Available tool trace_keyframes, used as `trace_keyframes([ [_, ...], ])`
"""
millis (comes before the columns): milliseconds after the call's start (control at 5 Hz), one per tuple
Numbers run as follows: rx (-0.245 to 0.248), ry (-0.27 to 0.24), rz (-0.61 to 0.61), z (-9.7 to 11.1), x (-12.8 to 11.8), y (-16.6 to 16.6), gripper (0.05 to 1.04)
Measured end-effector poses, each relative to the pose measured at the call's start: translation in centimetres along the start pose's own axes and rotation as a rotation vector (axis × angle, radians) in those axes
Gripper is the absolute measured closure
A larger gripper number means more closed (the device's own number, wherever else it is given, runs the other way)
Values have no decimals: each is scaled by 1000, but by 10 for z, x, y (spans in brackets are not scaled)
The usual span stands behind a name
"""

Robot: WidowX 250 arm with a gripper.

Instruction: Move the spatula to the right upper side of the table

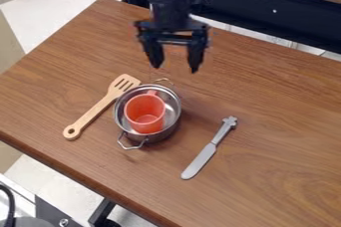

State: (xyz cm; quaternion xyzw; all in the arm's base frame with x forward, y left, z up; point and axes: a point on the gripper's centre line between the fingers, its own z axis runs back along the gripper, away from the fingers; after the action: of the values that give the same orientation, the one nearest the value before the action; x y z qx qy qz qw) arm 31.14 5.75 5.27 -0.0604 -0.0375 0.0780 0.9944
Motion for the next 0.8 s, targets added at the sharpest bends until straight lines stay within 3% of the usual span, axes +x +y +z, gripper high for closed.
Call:
trace_keyframes([
  [200, -35, -9, -116, 8, -9, 35, 85],
  [800, 62, -60, -311, 5, -22, 104, 85],
])
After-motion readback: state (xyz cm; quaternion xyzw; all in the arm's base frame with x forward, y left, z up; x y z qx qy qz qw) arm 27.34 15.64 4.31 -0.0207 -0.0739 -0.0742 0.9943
